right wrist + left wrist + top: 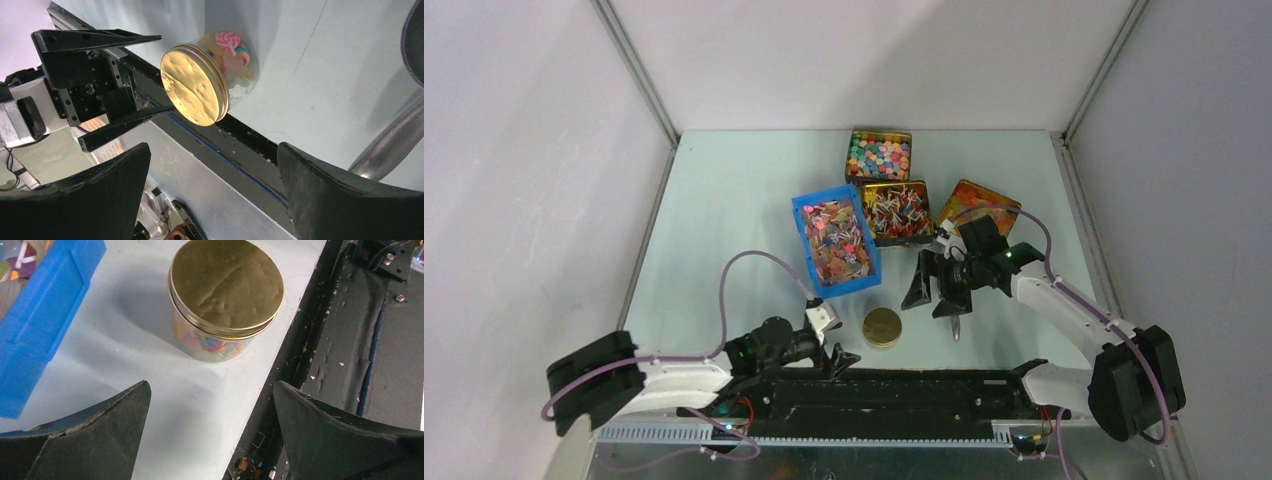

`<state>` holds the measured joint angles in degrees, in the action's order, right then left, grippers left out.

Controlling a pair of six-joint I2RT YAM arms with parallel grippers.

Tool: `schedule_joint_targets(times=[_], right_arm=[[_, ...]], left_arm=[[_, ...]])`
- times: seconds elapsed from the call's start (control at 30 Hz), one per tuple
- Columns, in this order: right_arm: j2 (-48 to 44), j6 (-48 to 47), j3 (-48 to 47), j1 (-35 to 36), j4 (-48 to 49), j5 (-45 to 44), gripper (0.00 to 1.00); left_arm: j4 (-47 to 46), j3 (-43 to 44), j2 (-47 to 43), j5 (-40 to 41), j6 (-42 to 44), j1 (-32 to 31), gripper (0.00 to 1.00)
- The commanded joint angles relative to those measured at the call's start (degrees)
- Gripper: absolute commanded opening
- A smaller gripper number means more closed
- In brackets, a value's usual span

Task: Pack the candies
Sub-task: Close the bottle lid on the packing bottle.

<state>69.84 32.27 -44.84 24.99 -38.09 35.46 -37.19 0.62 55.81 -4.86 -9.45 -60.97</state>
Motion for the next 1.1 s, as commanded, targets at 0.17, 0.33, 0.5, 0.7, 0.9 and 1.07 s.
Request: schedule_joint_targets(times=[0.17, 0.33, 0.5, 0.7, 0.9, 1.07], right_arm=[[-2.57, -1.61, -2.18, -0.97, -1.16, -1.16, 0.99], [-3.41, -1.72, -2.14, -1.76, -2.0, -1.22, 0.99], [-4.06, -1.74, -2.12, -2.32, -2.39, -1.6, 1.0], [-4.0, -1.79, -2.18, -2.54, -2.15, -1.21, 1.0], [-4.54, -2.1, -2.17, -3.07, -2.73, -1.09, 1.0], [-5.23, -2.66, -2.16, -3.36, -3.04, -1.12, 1.0]], left_arm=[[-26.4, 2.64, 20.77, 1.03, 3.57, -3.37, 1.0], [-38.41, 4.01, 32.75, 3.67, 2.11, -5.48, 1.0], [-41.45, 5.91, 38.19, 4.42, 2.56, -6.8, 1.0], [-43.74, 8.1, 43.14, 3.26, 3.48, -6.84, 1.0], [-45.55, 9.71, 47.1, 4.29, 3.07, -6.79, 1.0], [-45.5, 10.85, 48.45, 5.94, 3.31, -6.8, 1.0]])
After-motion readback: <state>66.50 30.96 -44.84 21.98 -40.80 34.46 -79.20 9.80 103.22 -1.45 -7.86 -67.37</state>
